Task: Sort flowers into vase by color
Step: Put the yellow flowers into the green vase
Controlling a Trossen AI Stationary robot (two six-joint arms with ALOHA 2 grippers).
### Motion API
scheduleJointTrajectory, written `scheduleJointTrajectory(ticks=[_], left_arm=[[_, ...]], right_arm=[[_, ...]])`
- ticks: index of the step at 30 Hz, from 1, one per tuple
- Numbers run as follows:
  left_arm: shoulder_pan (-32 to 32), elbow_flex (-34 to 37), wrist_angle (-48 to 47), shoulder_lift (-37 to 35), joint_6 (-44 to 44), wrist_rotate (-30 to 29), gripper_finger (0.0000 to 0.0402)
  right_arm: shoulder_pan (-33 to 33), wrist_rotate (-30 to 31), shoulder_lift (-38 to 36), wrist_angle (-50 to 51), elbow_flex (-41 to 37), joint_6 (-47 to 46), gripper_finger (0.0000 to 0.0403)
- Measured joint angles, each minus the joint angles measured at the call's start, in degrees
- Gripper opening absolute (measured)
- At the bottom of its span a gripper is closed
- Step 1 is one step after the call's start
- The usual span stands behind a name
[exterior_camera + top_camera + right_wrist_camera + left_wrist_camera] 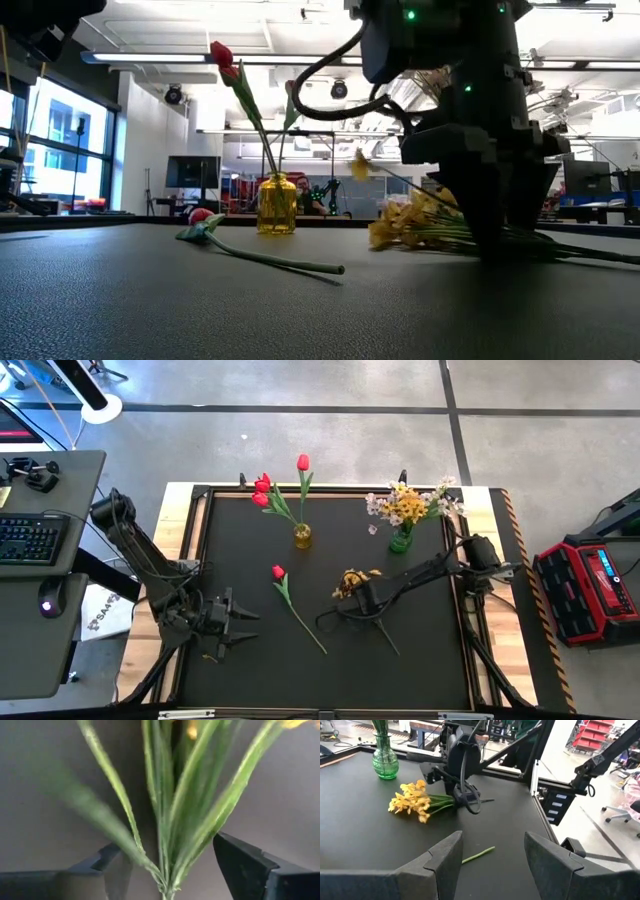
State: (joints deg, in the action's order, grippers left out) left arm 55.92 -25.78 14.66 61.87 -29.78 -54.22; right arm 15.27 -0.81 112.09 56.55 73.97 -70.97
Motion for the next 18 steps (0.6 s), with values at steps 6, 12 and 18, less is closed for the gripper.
scheduleJointTrajectory(ticks=[6, 12, 18], left_arm=[[0.00, 0.00, 0.28, 0.17, -0.04, 0.00, 0.0200], [0.00, 0.00, 0.28, 0.17, -0.02, 0.00, 0.0200], [0.02, 0.00, 0.24, 0.17, -0.03, 0.83, 0.0200]], right_arm=[[-0.04, -2.13, -0.44, -5.86, -3.43, 0.38, 0.0175], [1.41, 1.80, -0.35, -8.90, -4.16, 2.97, 0.0061], [6.89, 11.32, -2.80, -10.10, -4.63, 2.57, 0.0012]])
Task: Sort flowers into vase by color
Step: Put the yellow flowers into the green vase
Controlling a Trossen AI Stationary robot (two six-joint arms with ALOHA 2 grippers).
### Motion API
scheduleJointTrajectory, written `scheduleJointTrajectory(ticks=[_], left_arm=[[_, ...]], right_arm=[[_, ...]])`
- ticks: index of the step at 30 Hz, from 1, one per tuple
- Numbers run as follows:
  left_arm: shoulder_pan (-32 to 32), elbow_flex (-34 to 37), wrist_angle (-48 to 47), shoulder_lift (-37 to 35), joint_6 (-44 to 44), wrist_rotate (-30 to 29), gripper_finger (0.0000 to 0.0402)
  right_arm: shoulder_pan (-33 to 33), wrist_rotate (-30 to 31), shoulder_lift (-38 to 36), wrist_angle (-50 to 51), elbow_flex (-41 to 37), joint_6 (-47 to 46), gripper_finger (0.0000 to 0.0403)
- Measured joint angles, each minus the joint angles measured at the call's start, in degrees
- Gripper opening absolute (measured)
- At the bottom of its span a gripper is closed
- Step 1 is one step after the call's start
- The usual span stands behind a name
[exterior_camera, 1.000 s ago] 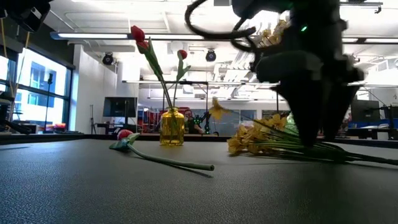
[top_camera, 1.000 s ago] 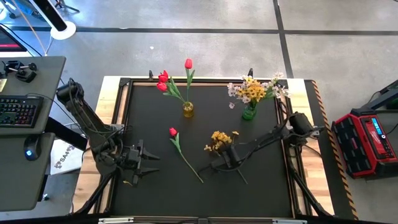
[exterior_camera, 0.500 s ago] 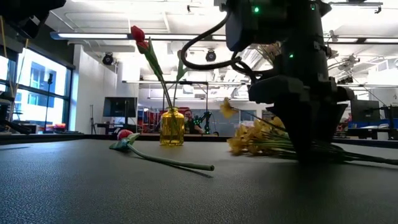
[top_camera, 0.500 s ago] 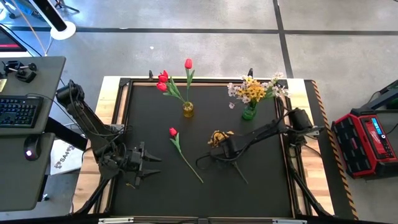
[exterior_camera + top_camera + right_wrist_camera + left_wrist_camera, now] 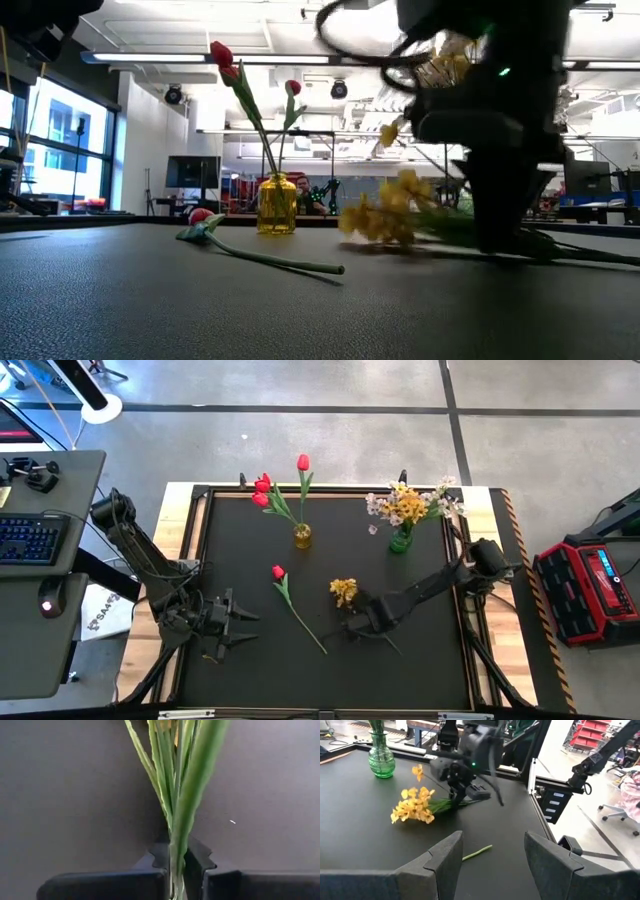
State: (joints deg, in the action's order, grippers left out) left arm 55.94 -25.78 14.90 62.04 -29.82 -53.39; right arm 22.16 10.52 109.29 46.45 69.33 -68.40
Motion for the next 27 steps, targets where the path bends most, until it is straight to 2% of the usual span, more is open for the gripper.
scheduleJointTrajectory(ticks=[6, 11, 14, 16, 18, 21, 25, 27], left_arm=[[0.00, 0.00, -0.09, 0.00, 0.25, 0.22, 0.0200], [0.00, 0.00, -0.07, 0.00, 1.45, 0.39, 0.0200], [-0.84, 0.00, 0.02, 0.00, 1.45, 5.05, 0.0200], [-2.45, 0.00, 0.85, 0.99, 2.62, 9.19, 0.0200], [-3.94, 0.01, 3.15, 3.42, 6.19, 9.59, 0.0200], [-7.38, 0.04, 12.53, 8.98, 14.60, 12.57, 0.0200], [-13.22, 0.04, 26.86, 17.31, 24.55, 28.04, 0.0200], [-15.69, 0.02, 32.42, 20.40, 27.86, 33.72, 0.0200]], right_arm=[[8.11, 15.27, -6.66, -7.27, -0.15, 0.80, 0.0004], [14.97, 31.28, -12.50, -22.30, -3.47, 12.41, 0.0002], [17.97, 38.68, -15.21, -31.14, -7.11, 18.89, 0.0001], [18.75, 40.98, -16.24, -37.48, -10.24, 20.42, 0.0001], [18.34, 42.34, -16.88, -47.51, -14.15, 24.05, 0.0001], [16.74, 41.02, -16.84, -66.13, -21.87, 32.85, 0.0001], [13.23, 37.34, -17.14, -94.46, -31.91, 48.24, 0.0000], [11.71, 36.29, -18.27, -106.20, -36.08, 56.99, 0.0000]])
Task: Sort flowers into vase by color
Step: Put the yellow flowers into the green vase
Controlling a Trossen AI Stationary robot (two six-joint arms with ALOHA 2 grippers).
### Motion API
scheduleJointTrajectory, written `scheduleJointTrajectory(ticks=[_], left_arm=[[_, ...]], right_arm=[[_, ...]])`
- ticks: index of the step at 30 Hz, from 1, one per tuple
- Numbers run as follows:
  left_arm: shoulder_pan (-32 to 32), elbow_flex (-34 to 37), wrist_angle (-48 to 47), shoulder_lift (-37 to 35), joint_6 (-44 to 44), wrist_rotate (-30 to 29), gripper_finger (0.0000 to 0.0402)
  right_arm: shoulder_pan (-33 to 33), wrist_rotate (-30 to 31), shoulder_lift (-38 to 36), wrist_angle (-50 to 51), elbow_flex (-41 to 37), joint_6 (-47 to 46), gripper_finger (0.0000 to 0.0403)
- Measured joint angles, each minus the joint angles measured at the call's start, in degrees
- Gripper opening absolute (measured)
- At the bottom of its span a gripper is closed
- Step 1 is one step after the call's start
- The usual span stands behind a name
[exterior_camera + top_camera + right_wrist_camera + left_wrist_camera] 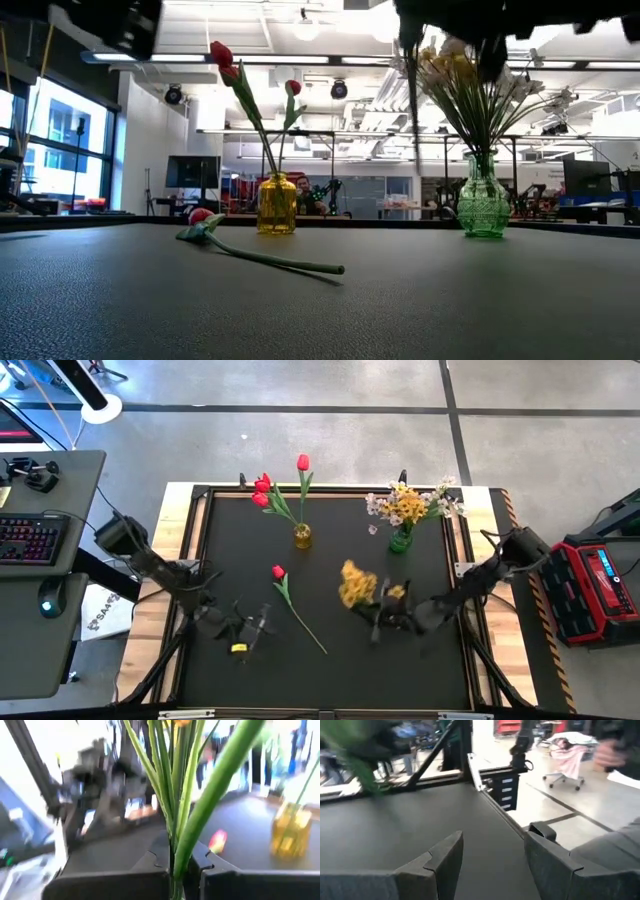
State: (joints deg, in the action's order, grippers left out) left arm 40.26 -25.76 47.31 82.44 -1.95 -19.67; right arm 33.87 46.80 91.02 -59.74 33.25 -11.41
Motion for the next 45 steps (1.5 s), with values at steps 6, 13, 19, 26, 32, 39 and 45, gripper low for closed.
scheduleJointTrajectory(ticks=[6, 13, 19, 26, 32, 39, 45], left_arm=[[-6.46, -0.31, 3.00, 1.56, 1.61, -0.15, 0.0200], [-12.80, -0.31, 2.82, -1.52, 2.04, -4.09, 0.0200], [-17.92, -0.33, 3.20, -6.36, 7.65, -12.96, 0.0200], [-20.81, -0.37, 3.03, -10.96, 16.75, -15.45, 0.0200], [-20.86, -0.37, 2.57, -12.73, 24.42, -15.51, 0.0200], [-20.86, -0.37, 2.25, -13.03, 28.09, -15.55, 0.0200], [-20.84, -0.37, 2.70, -14.42, 30.68, -15.55, 0.0200]], right_arm=[[0.81, 1.50, -9.16, -12.23, -6.26, 25.53, 0.0000], [7.06, 22.91, -23.73, 3.88, -5.25, 41.96, 0.0000], [5.84, 32.85, -35.03, 10.57, -8.15, 42.49, 0.0000], [-1.52, 31.63, -46.54, 10.39, -16.30, 40.20, 0.0000], [-8.50, 31.07, -48.37, 10.24, -17.28, 42.31, 0.0000], [-14.57, 30.42, -48.41, 5.47, -17.26, 47.38, 0.0000], [-18.41, 22.11, -48.39, -1.55, -17.24, 49.93, 0.0000]])
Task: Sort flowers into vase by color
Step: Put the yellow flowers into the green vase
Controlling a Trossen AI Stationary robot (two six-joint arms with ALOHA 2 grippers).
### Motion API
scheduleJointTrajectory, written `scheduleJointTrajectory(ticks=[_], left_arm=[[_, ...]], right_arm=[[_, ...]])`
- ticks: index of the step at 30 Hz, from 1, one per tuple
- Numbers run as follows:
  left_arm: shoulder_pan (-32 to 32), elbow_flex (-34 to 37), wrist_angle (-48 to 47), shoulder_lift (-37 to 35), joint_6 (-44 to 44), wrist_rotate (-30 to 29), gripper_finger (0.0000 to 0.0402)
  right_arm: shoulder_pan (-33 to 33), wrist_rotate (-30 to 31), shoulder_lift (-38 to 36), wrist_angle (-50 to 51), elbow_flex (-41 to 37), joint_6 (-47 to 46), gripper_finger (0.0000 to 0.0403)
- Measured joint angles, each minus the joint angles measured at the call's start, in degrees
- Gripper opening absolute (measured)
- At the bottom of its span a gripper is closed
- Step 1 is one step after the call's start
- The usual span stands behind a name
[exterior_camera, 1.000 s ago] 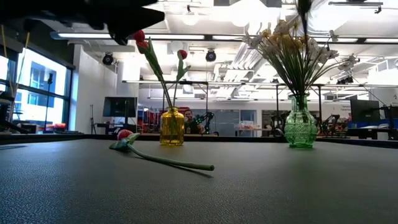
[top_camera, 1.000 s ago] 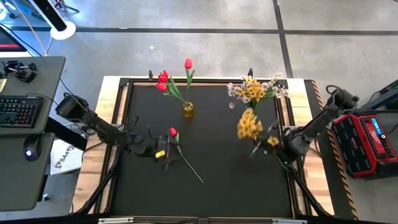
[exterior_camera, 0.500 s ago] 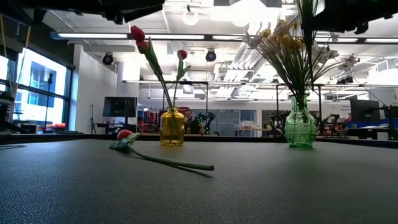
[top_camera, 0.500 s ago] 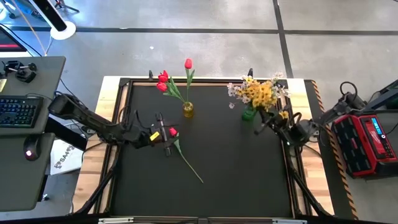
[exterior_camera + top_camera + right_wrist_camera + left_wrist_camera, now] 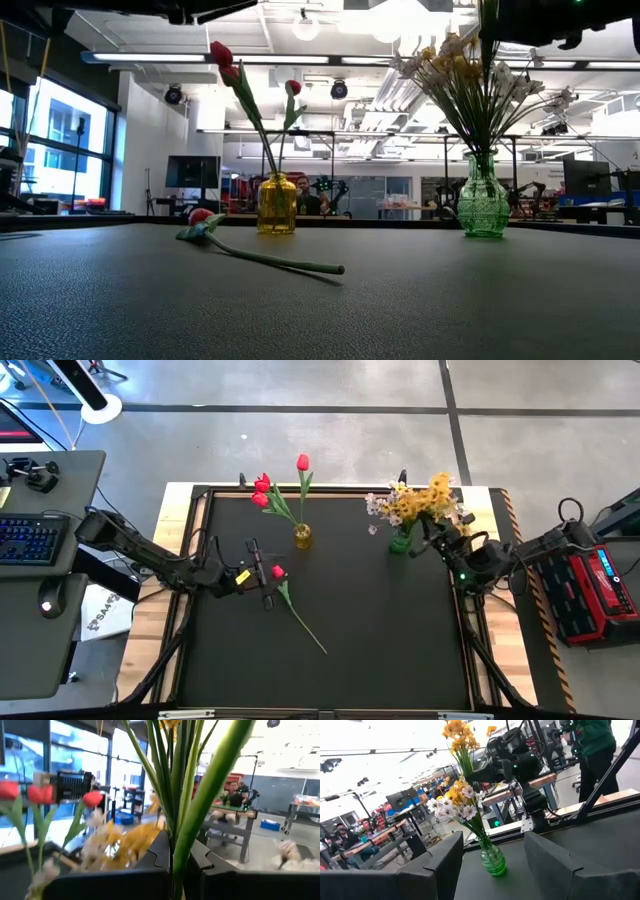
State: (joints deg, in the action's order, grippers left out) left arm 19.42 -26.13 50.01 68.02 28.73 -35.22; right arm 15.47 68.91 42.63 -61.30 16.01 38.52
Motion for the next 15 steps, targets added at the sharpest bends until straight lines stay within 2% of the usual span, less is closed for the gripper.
scheduleJointTrajectory(ticks=[5, 10, 15], left_arm=[[0.17, 0.00, -1.24, -0.59, -3.21, 0.02, 0.0200], [0.26, 0.00, -2.73, -0.58, -5.16, 0.04, 0.0200], [0.26, 0.00, -2.66, -0.58, -5.99, 1.21, 0.0200]], right_arm=[[-3.19, -2.45, 0.07, -1.07, 0.00, 0.63, 0.0000], [-5.59, -6.22, 0.15, 5.43, 0.00, -5.23, 0.0000], [-6.99, -6.47, 0.15, 12.20, -0.02, -9.94, 0.0000]])
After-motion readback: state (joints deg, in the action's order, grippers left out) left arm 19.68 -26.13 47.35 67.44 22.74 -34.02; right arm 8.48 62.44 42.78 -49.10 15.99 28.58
